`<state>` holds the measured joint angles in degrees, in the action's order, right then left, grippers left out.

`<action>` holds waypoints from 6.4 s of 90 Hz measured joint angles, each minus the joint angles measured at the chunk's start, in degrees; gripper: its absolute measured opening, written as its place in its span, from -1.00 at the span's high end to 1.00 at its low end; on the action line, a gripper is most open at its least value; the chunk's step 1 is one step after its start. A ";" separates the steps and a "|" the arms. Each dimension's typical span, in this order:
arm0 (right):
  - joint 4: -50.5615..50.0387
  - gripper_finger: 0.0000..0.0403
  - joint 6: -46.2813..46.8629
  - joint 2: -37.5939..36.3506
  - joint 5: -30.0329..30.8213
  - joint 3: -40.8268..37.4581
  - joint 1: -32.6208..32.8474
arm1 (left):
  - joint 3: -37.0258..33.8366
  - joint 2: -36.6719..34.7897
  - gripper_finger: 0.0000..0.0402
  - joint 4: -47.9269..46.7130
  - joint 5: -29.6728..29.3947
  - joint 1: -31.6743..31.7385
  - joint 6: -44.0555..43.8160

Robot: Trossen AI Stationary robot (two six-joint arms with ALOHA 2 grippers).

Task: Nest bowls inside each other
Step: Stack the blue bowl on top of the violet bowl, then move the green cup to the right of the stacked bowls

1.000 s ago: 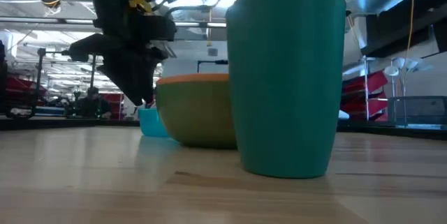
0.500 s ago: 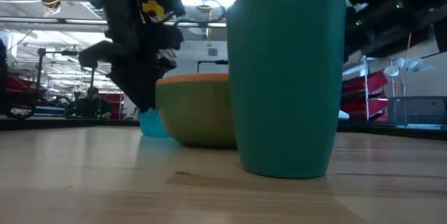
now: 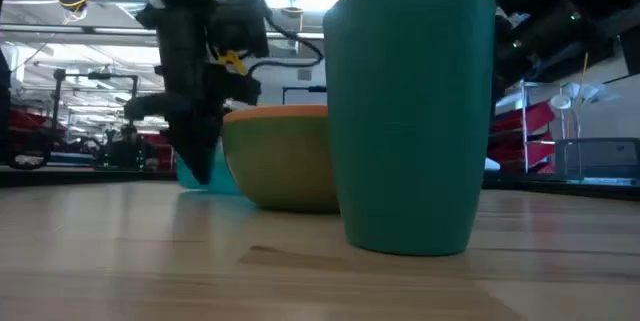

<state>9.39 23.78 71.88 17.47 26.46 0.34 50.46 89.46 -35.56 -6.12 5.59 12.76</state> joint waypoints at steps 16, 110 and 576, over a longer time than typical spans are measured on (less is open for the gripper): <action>-0.39 0.27 0.18 0.02 -0.02 0.00 0.00 | 0.06 -6.24 1.00 -2.69 -0.25 -2.70 -3.46; 1.02 0.27 0.18 0.04 -0.09 0.00 0.00 | 21.29 7.83 1.00 -0.11 -1.26 -22.41 -3.86; -53.80 1.00 4.32 28.98 -5.51 49.33 26.10 | -8.85 -22.48 0.09 17.65 -9.09 -6.71 -15.86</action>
<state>-44.40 28.11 100.86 11.97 75.79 26.44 41.60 66.98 -17.90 -15.21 -1.13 -3.10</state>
